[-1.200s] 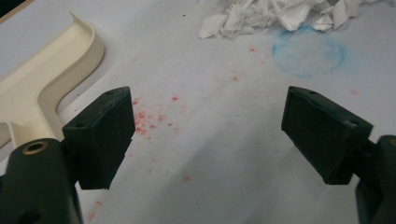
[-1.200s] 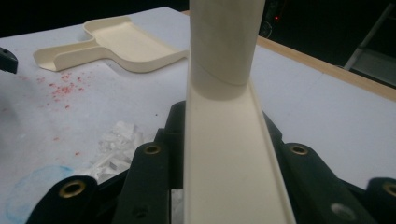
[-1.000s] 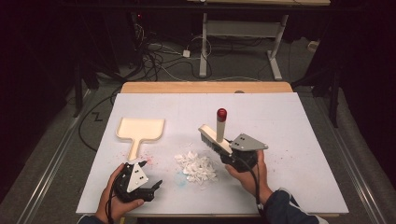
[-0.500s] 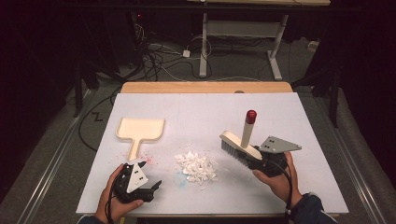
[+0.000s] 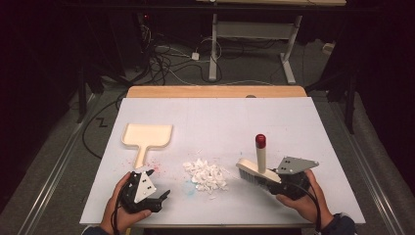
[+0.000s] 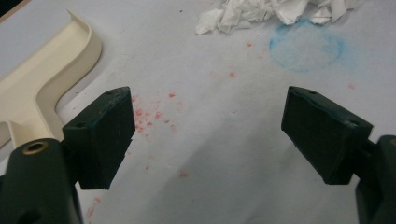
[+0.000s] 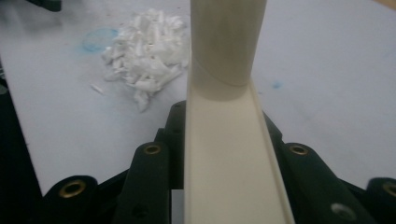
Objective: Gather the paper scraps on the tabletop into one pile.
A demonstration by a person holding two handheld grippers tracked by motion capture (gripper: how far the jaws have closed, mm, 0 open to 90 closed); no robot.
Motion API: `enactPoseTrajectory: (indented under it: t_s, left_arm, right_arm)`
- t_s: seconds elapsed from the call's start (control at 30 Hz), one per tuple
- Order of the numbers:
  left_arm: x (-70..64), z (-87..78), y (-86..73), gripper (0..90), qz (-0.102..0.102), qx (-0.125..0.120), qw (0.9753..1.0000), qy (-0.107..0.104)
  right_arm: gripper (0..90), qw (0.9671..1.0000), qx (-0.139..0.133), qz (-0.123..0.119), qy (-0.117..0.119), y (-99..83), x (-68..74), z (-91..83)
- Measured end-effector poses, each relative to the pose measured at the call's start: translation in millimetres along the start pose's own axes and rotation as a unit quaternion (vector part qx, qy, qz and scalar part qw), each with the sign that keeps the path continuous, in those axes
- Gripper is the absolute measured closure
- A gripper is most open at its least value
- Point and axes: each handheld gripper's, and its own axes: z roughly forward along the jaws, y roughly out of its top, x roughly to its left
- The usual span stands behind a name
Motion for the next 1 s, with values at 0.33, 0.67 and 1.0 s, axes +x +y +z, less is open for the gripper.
enactPoseTrajectory:
  t_s: [0.33,0.67,1.0]
  left_arm:
    - [1.2,0.8,-0.5,16.6,0.001,-0.001,1.0000,-0.003]
    - [2.6,-1.4,-0.8,16.6,-0.004,-0.005,1.0000,0.007]
    - [7.8,-8.2,-4.0,16.6,-0.024,-0.016,0.9993,0.024]
  right_arm:
    - [68.2,0.9983,-0.023,-0.033,0.043,26.7,34.1,38.8]
    - [68.1,0.9923,-0.099,-0.035,0.066,42.2,34.8,6.2]
    - [68.2,0.9821,-0.049,-0.087,0.160,29.1,66.2,26.2]
